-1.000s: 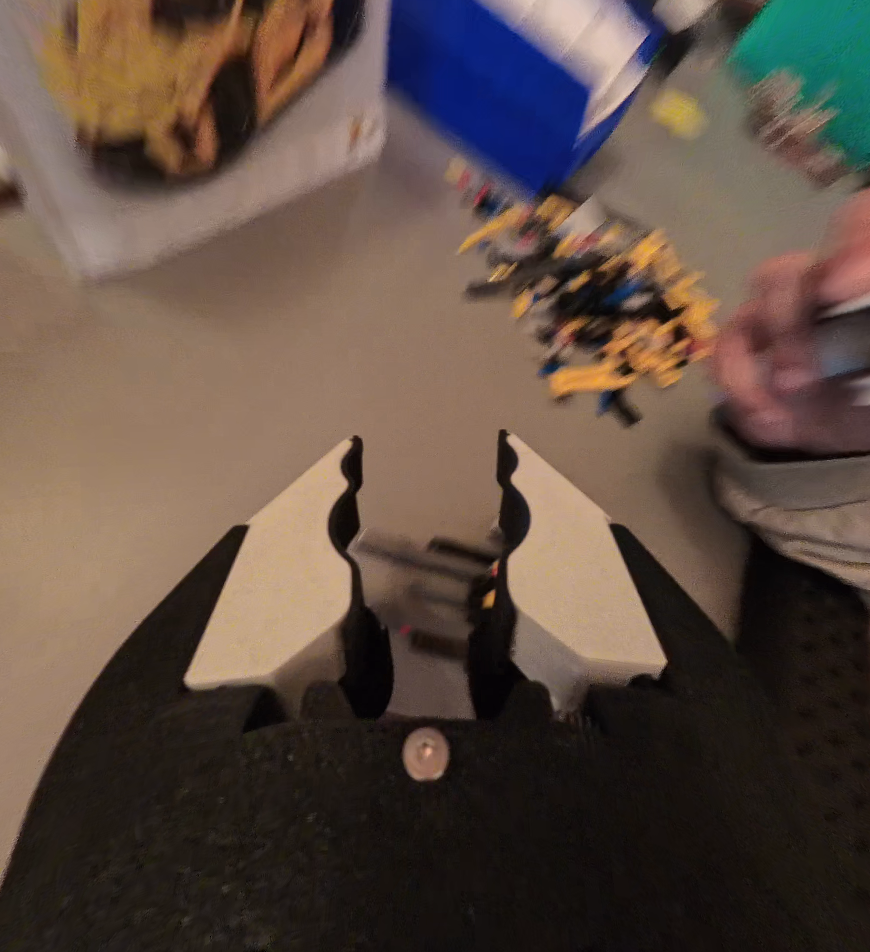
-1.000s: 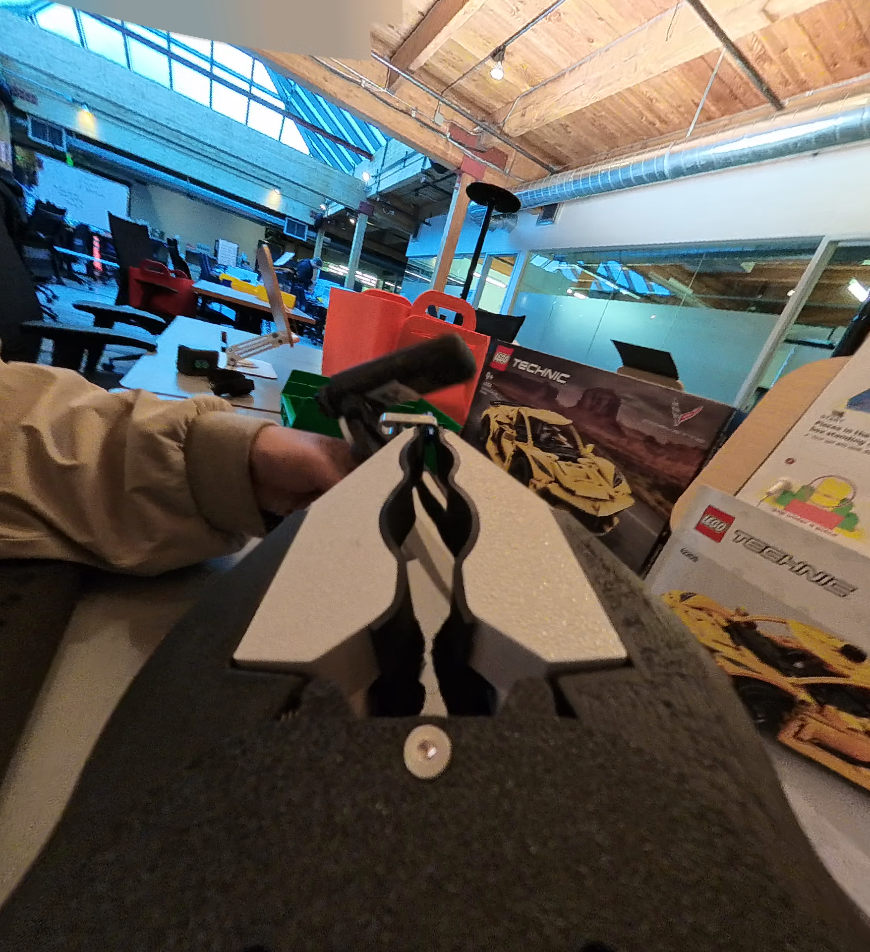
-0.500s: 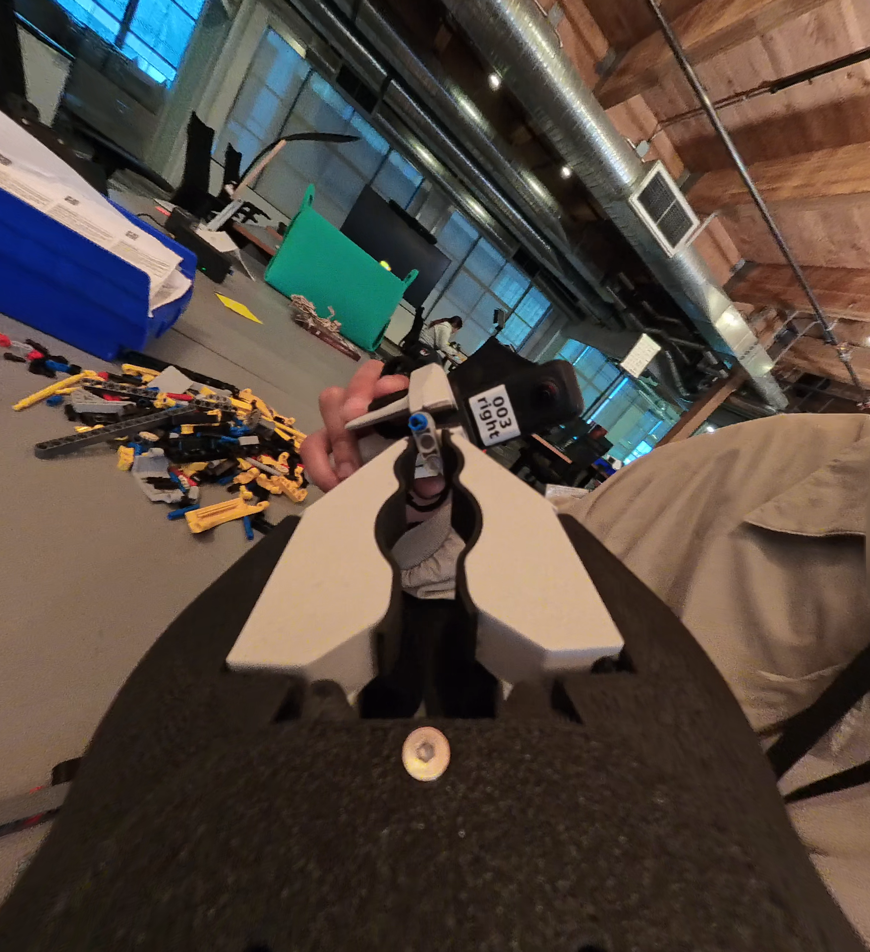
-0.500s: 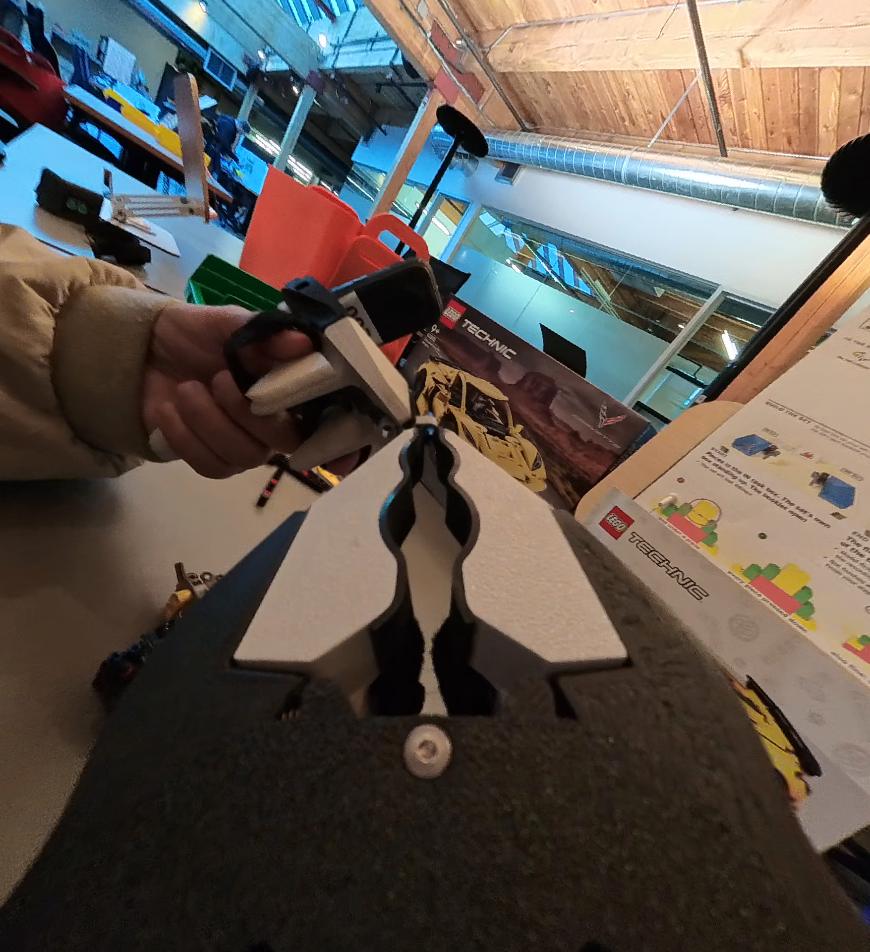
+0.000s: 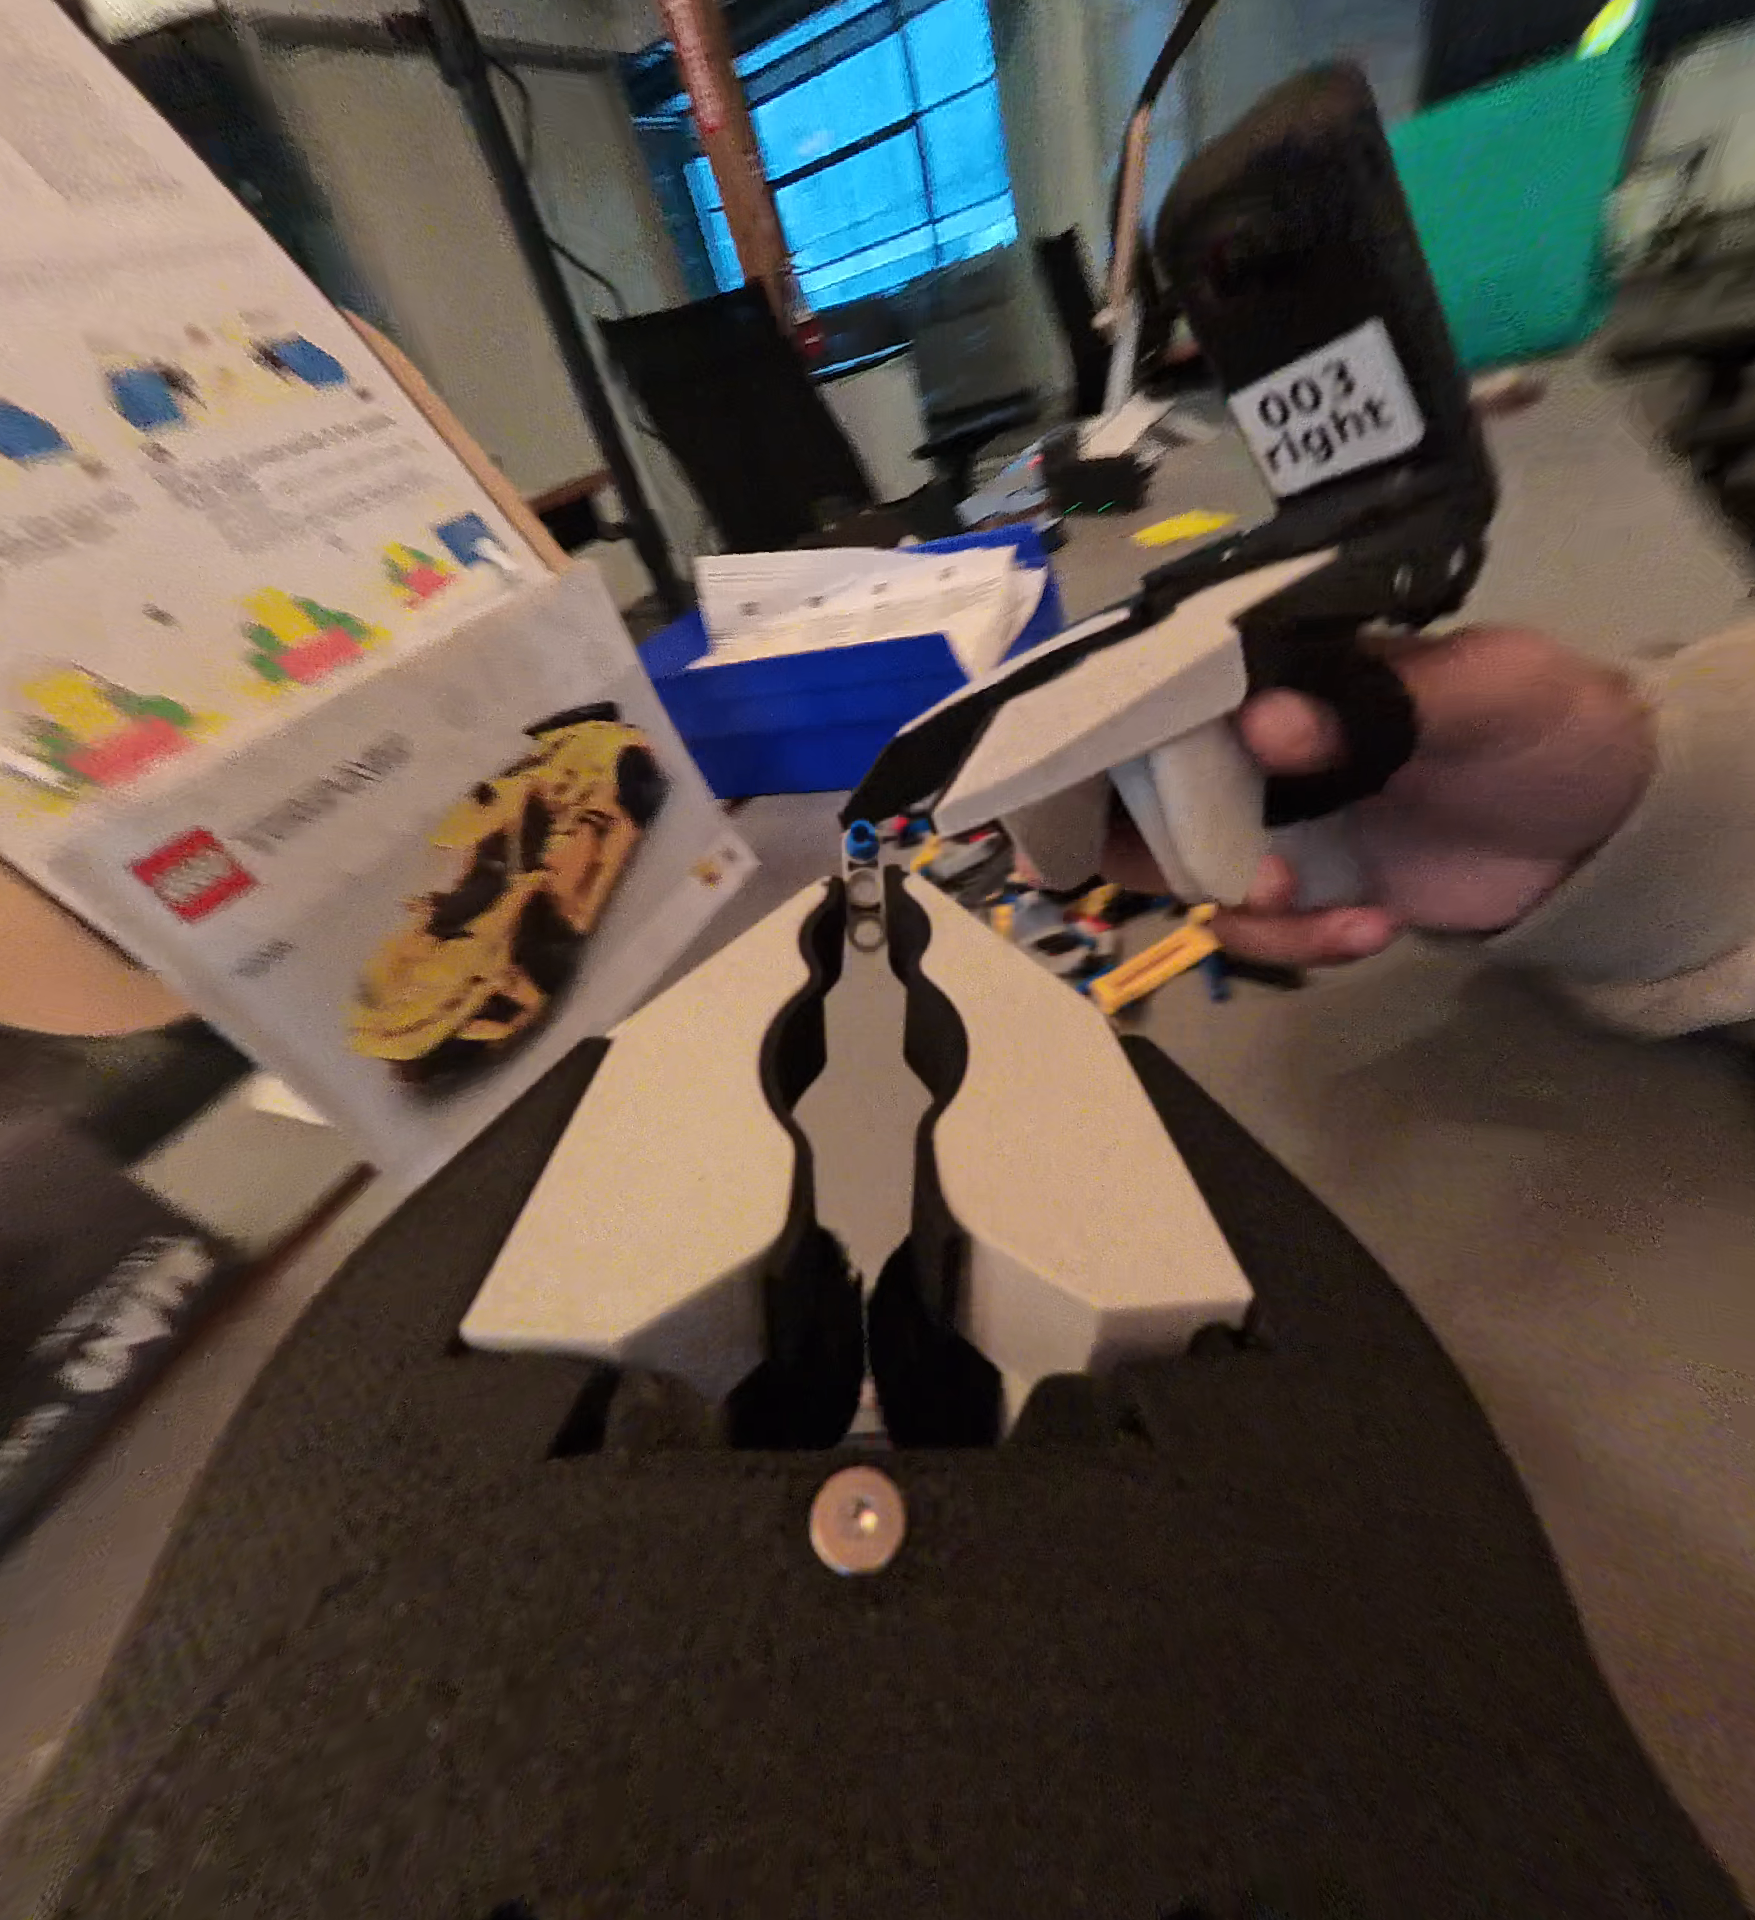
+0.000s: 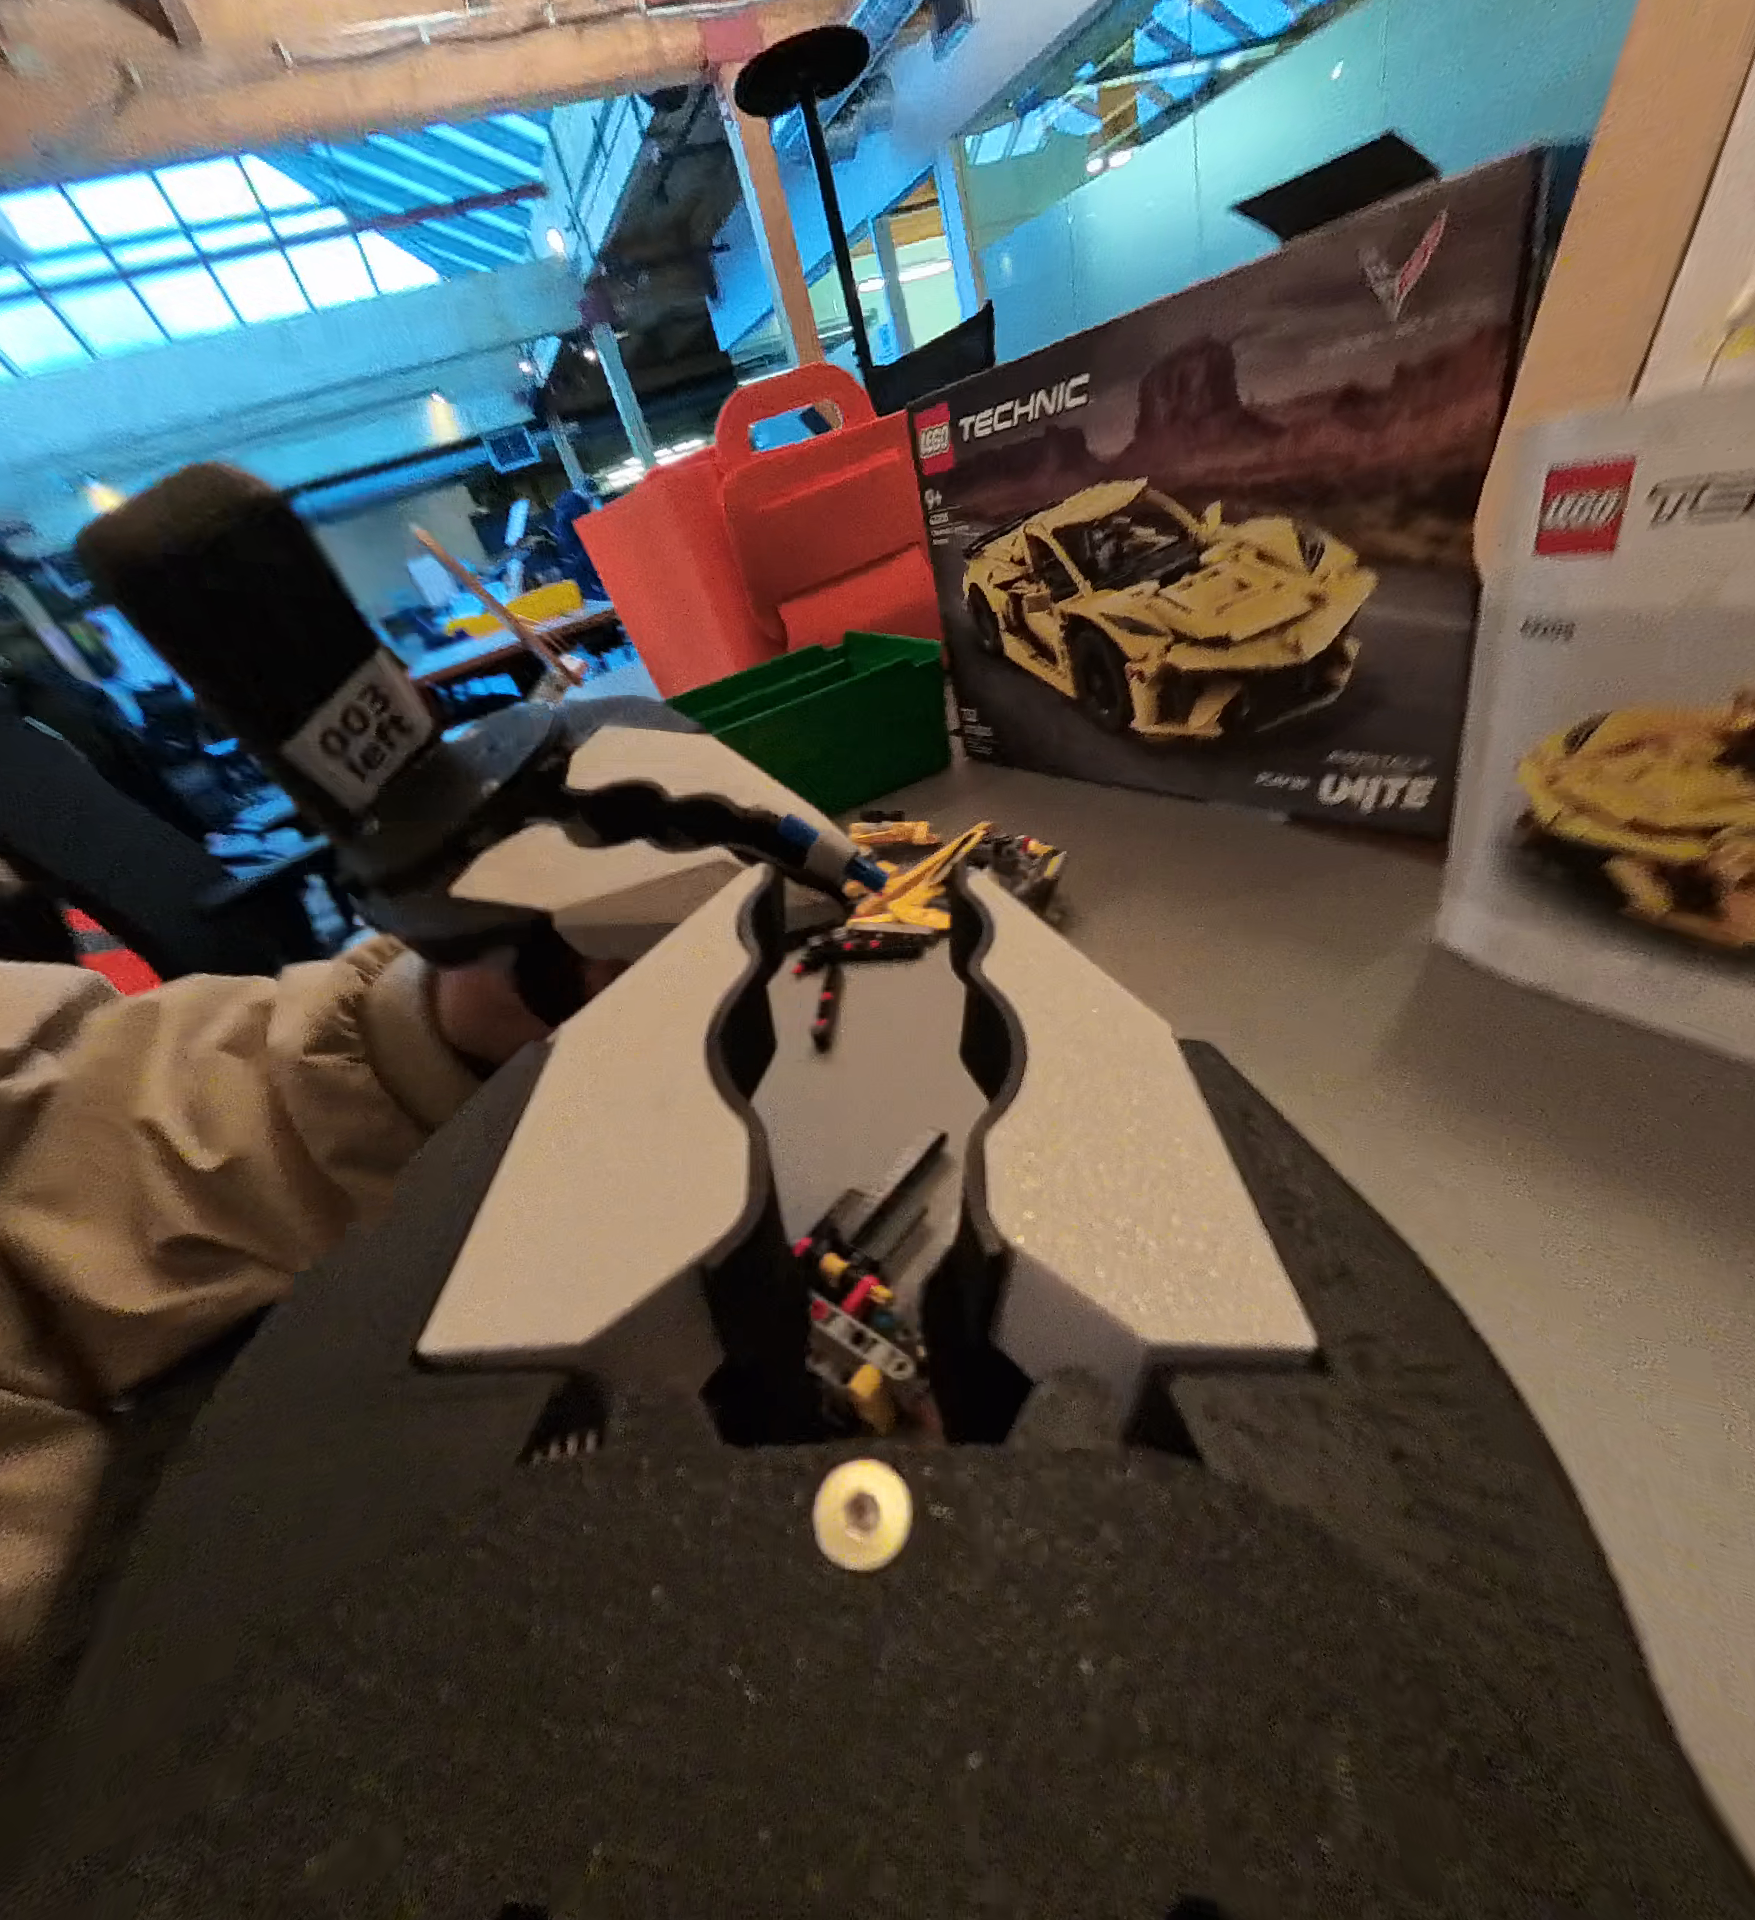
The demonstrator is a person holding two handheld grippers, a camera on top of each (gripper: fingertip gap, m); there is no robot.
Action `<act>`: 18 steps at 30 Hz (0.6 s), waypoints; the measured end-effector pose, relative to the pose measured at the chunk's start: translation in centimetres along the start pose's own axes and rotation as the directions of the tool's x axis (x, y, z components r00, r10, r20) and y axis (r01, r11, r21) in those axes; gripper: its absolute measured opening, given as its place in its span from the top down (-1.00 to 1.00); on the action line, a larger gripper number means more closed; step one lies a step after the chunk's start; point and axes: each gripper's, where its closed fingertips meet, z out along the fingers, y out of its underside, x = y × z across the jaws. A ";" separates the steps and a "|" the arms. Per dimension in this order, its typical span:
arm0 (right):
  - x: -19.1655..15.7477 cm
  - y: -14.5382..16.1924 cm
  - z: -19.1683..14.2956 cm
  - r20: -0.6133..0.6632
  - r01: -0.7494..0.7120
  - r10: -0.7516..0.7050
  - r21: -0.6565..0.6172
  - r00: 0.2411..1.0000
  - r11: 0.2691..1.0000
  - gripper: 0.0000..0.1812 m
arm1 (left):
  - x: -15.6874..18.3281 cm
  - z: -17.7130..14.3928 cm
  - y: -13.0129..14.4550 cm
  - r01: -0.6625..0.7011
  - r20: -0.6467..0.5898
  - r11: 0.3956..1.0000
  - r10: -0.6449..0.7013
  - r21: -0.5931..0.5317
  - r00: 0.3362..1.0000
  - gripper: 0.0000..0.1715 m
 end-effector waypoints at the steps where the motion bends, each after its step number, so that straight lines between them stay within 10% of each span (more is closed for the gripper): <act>1: -0.1 0.1 0.1 0.026 -0.037 0.037 -0.006 0.999 0.999 0.68 | 0.1 0.1 0.0 -0.061 0.027 0.998 0.061 -0.010 0.998 0.91; 7: -1.0 0.8 0.3 0.117 -0.112 0.115 -0.034 0.986 0.993 0.72 | 0.2 0.3 0.0 -0.325 0.146 0.943 0.332 -0.068 0.932 0.92; 18: -1.6 -0.5 -0.3 0.179 -0.153 0.143 0.047 0.973 0.987 0.82 | 0.8 0.2 -1.5 -0.320 0.203 0.947 0.313 0.003 0.928 0.91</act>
